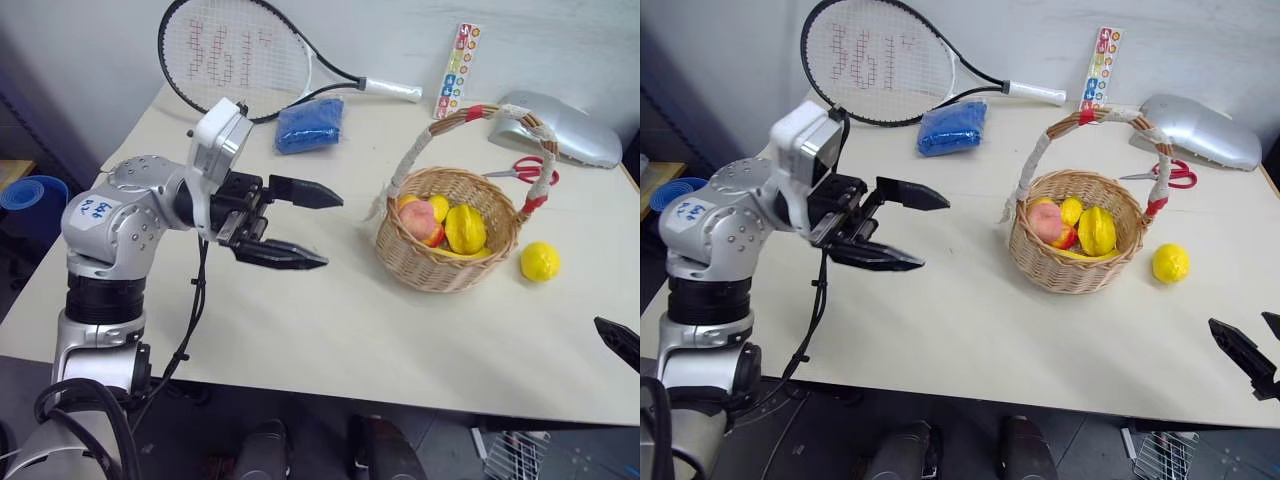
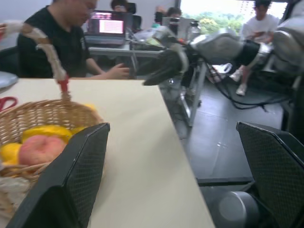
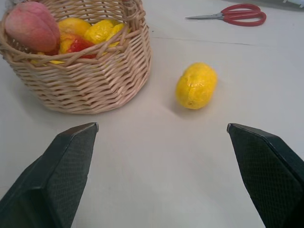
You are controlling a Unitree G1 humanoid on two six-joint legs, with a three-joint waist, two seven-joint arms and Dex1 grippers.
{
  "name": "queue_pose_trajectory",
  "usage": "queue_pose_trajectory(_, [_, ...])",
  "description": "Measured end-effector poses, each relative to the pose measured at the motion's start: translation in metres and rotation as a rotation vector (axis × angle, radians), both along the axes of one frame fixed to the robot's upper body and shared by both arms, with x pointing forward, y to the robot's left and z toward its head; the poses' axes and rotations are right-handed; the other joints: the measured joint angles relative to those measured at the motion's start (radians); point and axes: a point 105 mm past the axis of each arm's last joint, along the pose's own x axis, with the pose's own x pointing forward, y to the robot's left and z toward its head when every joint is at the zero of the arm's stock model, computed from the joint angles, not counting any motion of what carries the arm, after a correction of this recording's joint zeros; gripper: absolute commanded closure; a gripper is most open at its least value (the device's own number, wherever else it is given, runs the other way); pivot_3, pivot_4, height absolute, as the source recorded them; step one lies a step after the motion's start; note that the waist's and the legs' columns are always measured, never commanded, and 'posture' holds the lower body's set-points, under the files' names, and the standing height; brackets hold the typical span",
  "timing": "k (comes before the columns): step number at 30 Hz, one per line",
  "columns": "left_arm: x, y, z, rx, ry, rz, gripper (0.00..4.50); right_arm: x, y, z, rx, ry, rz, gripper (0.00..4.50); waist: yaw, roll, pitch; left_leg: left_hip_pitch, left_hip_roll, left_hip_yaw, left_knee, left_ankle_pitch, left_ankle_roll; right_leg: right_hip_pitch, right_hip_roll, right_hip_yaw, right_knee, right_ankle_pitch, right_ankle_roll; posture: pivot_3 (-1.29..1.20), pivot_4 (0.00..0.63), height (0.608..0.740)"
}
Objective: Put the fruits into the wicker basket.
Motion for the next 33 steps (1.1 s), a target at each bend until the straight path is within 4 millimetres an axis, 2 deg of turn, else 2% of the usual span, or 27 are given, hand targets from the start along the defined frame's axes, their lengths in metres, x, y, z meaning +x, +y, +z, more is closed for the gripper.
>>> queue_pose_trajectory(4, [-0.008,-0.002,-0.007,0.019,-0.029,0.024,0.01,0.028,-0.001,-0.009,-0.033,0.025,0.038,0.0,0.0,0.0,0.0,0.0,0.0,0.001,0.0,0.0,0.0,-0.001,0.001,0.001,0.001,0.001,0.002,0.0,0.15,0.74])
queue_pose_trajectory(6, [-0.01,-0.005,-0.008,0.014,-0.043,0.04,0.01,0.05,0.005,-0.019,-0.017,0.029,0.063,0.0,-0.002,0.0,0.0,0.0,0.0,0.001,0.0,0.0,0.0,-0.001,0.002,0.001,0.001,0.001,0.002,0.0,0.15,0.74])
queue_pose_trajectory(10, [-0.009,-0.008,-0.005,0.001,-0.066,0.08,0.01,0.092,0.018,-0.024,0.002,0.011,0.103,0.0,-0.014,0.0,0.0,0.0,0.0,0.001,0.0,0.0,0.0,-0.002,0.004,0.002,0.002,0.001,0.002,0.0,0.15,0.74])
queue_pose_trajectory(12, [-0.007,-0.009,-0.005,-0.008,-0.065,0.103,0.01,0.115,0.02,-0.028,-0.004,0.009,0.084,0.0,-0.02,0.0,0.0,0.0,0.0,0.001,0.0,0.001,-0.001,-0.002,0.005,0.001,0.002,0.001,0.002,0.0,0.15,0.74])
queue_pose_trajectory(15, [-0.005,-0.007,-0.003,-0.011,-0.067,0.125,0.01,0.14,0.012,-0.042,-0.033,0.029,0.0,0.0,-0.021,0.0,0.0,-0.001,0.0,0.001,0.0,0.002,-0.003,-0.003,0.005,0.001,0.002,0.001,0.002,0.0,0.15,0.74])
queue_pose_trajectory(20, [-0.003,-0.005,-0.001,-0.01,-0.072,0.155,0.01,0.16,0.004,-0.043,-0.034,0.004,-0.063,0.0,-0.025,-0.001,0.0,0.0,0.0,0.002,0.001,0.002,-0.003,-0.002,0.004,0.002,0.002,0.002,0.003,0.0,0.15,0.74])
queue_pose_trajectory(23, [-0.002,-0.005,0.0,-0.013,-0.075,0.168,0.0,0.165,-0.001,-0.051,-0.022,0.004,-0.112,0.59,-0.032,-0.001,0.0,0.001,0.002,0.003,0.0,0.002,-0.003,-0.001,0.004,0.003,0.002,0.002,0.003,0.0,0.15,0.74])
queue_pose_trajectory(25, [-0.001,-0.004,0.0,-0.01,-0.078,0.178,0.0,0.167,-0.002,-0.058,0.001,0.015,-0.135,1.2,-0.04,-0.001,0.0,0.001,0.002,0.003,0.0,0.002,-0.003,-0.001,0.004,0.003,0.002,0.002,0.003,0.0,0.15,0.74])
queue_pose_trajectory(27, [0.0,-0.004,0.0,-0.011,-0.08,0.187,0.0,0.169,0.005,-0.07,0.043,0.028,-0.131,1.85,-0.047,-0.001,0.0,0.001,0.002,0.003,-0.001,0.004,-0.007,-0.002,0.003,0.004,0.003,0.002,0.003,0.0,0.15,0.74])
queue_pose_trajectory(28, [0.0,-0.004,0.001,-0.012,-0.081,0.19,0.0,0.17,0.005,-0.069,0.041,0.017,-0.128,2.12,-0.05,-0.001,0.0,0.001,0.002,0.005,-0.001,0.004,-0.008,-0.003,0.002,0.005,0.003,0.002,0.003,0.0,0.15,0.74])
queue_pose_trajectory(30, [0.001,-0.004,0.001,-0.015,-0.086,0.195,0.0,0.171,0.004,-0.069,0.039,0.013,-0.13,2.39,-0.049,-0.001,0.0,0.002,0.002,0.005,-0.001,0.004,-0.008,-0.003,0.002,0.005,0.003,0.002,0.003,0.0,0.15,0.74])
queue_pose_trajectory(33, [0.002,-0.004,0.003,-0.021,-0.095,0.198,0.0,0.171,0.003,-0.07,0.039,0.008,-0.134,2.44,-0.048,-0.001,0.0,0.002,0.001,0.005,-0.001,0.004,-0.008,-0.003,0.002,0.005,0.003,0.002,0.003,0.0,0.15,0.74])
